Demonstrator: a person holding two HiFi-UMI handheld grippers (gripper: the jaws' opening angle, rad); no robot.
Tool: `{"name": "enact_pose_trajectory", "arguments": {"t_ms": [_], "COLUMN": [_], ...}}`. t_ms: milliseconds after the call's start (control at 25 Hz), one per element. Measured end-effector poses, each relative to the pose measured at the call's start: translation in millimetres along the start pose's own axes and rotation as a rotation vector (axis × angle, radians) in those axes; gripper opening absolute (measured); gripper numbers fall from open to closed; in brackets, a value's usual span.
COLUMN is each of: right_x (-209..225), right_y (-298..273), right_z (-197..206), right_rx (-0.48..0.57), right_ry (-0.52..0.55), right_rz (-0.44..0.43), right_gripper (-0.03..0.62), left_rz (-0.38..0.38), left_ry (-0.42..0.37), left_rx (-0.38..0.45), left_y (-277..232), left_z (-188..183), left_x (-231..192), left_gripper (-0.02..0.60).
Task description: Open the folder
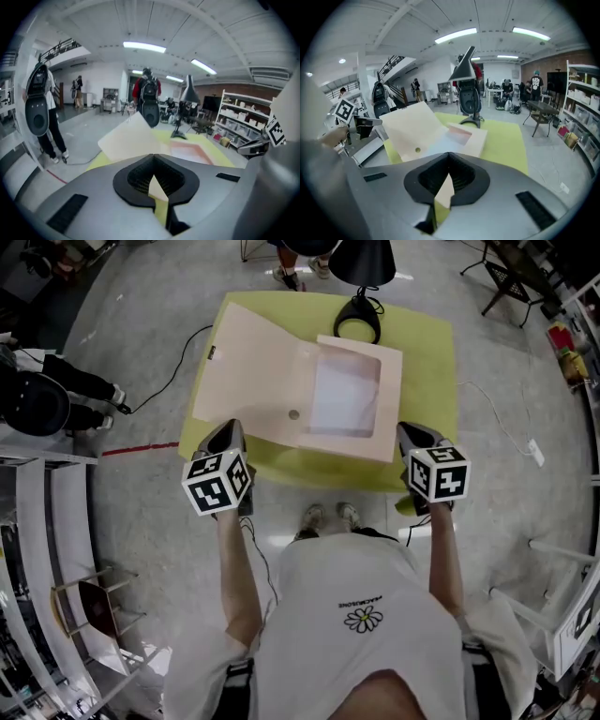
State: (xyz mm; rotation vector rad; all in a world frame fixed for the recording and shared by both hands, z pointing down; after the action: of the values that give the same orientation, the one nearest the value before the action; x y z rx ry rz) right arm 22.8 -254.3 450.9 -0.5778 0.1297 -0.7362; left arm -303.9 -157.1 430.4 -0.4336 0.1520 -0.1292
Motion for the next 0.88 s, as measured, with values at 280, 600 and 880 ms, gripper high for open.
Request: {"name": "enact_pose_trajectory", "arguments": {"t_ms": [280,600,880], "right_x": [-3,-36,-47], "right_y": [45,81,102], "right_z": [-84,-118,-121], "right_rx": [0.312,0.536,0.675], "right_ry": [0.027,0.143,0.207], "right_rz": [0.053,0.060,0.175], "right_gripper": [0.006,0.006,0.006], "left_rz": [0.106,0.211,0.229], "left_ry": [-0.089,-0.192,-0.177], "left_rx": [0.395,0.632,0.709], "left_y": [18,50,73], "left_z": [-105,-152,-142], "left_x": [74,163,202], "left_gripper": [0.014,0.014,0.014]}}
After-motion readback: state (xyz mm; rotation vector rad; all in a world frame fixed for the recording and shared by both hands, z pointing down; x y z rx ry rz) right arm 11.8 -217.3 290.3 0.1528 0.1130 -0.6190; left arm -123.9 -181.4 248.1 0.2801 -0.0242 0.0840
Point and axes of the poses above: the fingertips, and each gripper's own axes: y backward along the fingers, x to its right, z out of its underside, the point moved 2 cm from there along y, backward along the fingers, and after that the axes turned 6 degrees about x, right-handed, at the moved point
